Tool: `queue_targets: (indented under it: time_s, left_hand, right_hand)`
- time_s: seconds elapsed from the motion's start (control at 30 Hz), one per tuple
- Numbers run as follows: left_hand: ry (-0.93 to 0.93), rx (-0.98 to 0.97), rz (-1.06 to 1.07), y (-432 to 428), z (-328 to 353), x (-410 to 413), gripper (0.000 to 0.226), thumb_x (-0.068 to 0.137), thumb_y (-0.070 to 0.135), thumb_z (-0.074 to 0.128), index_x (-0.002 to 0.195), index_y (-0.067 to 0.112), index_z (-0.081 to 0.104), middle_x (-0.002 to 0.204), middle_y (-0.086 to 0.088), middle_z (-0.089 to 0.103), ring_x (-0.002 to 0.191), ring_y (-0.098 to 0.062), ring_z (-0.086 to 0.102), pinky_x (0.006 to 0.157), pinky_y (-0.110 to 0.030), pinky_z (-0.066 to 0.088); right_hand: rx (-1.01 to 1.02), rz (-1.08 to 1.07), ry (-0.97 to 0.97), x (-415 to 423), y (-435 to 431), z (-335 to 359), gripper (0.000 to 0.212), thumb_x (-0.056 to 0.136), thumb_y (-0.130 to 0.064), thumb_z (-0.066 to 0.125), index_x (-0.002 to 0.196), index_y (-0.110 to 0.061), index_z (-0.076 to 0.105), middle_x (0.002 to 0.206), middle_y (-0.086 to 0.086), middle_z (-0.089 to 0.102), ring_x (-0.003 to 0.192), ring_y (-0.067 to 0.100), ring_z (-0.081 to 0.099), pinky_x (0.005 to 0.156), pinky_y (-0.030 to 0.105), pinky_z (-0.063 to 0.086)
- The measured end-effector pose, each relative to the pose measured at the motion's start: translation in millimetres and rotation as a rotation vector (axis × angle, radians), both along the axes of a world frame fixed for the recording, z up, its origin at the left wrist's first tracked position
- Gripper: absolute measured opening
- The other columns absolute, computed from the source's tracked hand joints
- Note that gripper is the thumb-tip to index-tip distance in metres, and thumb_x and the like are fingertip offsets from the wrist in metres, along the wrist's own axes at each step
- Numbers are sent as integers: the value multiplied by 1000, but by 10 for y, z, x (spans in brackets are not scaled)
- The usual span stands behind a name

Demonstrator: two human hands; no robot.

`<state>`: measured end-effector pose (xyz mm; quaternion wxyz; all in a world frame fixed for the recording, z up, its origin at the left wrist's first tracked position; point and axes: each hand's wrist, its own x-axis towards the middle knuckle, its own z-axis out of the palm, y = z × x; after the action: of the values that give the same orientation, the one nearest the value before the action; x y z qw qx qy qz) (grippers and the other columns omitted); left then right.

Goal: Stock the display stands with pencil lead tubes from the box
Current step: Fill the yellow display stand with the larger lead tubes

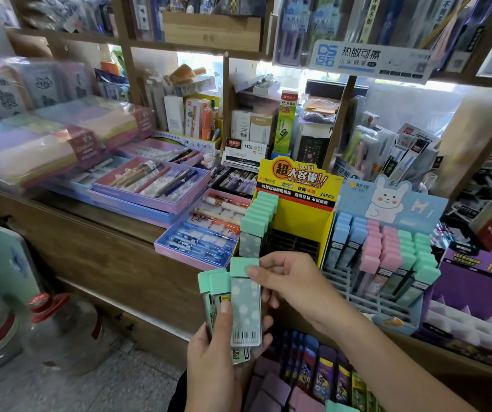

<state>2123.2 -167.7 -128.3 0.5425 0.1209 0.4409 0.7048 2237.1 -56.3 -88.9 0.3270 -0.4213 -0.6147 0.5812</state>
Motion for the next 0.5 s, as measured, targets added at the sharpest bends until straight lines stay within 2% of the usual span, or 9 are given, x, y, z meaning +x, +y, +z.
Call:
queue_targets:
  time_s: [0.1, 0.17, 0.27, 0.37, 0.5]
  left_hand:
    - [-15, -2, 2, 3, 16, 3, 32, 80, 40, 66, 91, 14, 81, 91, -24, 78, 75, -38, 78, 53, -38, 61]
    - [-39, -14, 11, 11, 7, 1, 37, 85, 39, 64, 101, 8, 76, 92, -26, 77, 76, -38, 78, 52, -36, 61]
    - [-71, -39, 15, 25, -24, -13, 38, 98, 35, 58, 108, 0, 71, 92, -29, 76, 77, -38, 78, 52, -36, 60]
    - [-96, -49, 10, 28, -39, -34, 40, 100, 34, 56, 108, -2, 71, 93, -30, 75, 76, -37, 78, 52, -36, 60]
    - [-116, -54, 13, 25, -30, -49, 39, 100, 32, 56, 110, -3, 71, 93, -31, 75, 72, -36, 77, 51, -37, 60]
  right_hand:
    - [4, -100, 71, 65, 76, 67, 15, 91, -21, 77, 95, -6, 75, 73, 11, 72, 57, 17, 60, 48, 24, 46]
    - [22, -176, 114, 103, 130, 128, 12, 91, -20, 77, 94, -8, 75, 71, 10, 72, 57, 17, 60, 49, 25, 49]
    - [127, -263, 140, 132, 202, 217, 6, 93, -19, 75, 88, -16, 76, 71, 10, 73, 60, 20, 64, 56, 28, 55]
    - [264, -306, 124, 113, 244, 285, 8, 96, -17, 71, 88, -19, 73, 72, 7, 74, 63, 20, 71, 60, 24, 59]
    - [376, -319, 85, 40, 270, 290, 10, 95, -12, 71, 90, -21, 70, 78, 10, 73, 69, 24, 74, 64, 26, 62]
